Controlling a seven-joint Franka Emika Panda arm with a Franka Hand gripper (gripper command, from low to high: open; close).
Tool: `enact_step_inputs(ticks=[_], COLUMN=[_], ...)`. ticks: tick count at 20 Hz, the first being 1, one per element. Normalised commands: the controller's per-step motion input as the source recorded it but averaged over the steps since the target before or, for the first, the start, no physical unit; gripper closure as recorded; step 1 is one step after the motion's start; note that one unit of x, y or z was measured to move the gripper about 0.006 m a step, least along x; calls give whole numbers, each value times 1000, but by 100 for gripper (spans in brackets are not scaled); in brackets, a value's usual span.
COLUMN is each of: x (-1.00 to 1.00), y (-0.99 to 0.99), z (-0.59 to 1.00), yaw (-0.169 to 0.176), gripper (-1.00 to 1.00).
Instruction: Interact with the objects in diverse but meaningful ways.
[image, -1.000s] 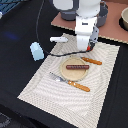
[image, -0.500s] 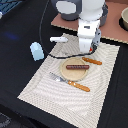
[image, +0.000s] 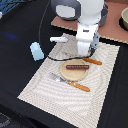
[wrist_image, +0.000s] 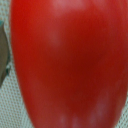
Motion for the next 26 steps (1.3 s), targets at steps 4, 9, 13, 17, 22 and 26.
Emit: enact_step_inputs(ticks=[4,9,13,17,22,26], x=[281,360,343,365,234,21], y=[118,177,178,189,186,216], z=[0,11,0,0,189,842], yaw=[0,0,0,0,0,-9], gripper=[100,100,100,100,100,100])
